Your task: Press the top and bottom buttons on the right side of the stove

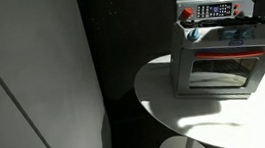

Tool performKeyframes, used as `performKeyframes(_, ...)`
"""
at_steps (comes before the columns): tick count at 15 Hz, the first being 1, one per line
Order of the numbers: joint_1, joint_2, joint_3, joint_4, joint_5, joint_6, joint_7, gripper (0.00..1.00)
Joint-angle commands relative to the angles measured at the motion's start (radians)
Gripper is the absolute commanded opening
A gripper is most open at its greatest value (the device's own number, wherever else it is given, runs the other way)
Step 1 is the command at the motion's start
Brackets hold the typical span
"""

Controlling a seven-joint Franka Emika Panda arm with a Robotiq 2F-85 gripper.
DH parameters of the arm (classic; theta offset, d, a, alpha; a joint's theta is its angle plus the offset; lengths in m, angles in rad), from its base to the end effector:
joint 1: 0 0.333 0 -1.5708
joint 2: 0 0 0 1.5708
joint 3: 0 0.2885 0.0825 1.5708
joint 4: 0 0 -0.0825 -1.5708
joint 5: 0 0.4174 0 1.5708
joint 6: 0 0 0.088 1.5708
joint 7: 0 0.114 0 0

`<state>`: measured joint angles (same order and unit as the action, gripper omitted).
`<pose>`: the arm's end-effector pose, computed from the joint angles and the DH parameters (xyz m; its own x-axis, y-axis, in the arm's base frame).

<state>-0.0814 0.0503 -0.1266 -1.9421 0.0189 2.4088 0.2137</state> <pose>0.6245 -0.1307 0.4530 0.8266 -0.4025 0.3933 -0.3983 -0.9122 -0.0965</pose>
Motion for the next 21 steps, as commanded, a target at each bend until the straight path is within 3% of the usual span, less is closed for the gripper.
performKeyframes(1, -0.007, 0.021, 0.005, 0.026, -0.013, 0.0, 0.019, 1.0)
performKeyframes(21, -0.002, 0.128, -0.01, 0.138, -0.023, 0.034, 0.083, 1.0)
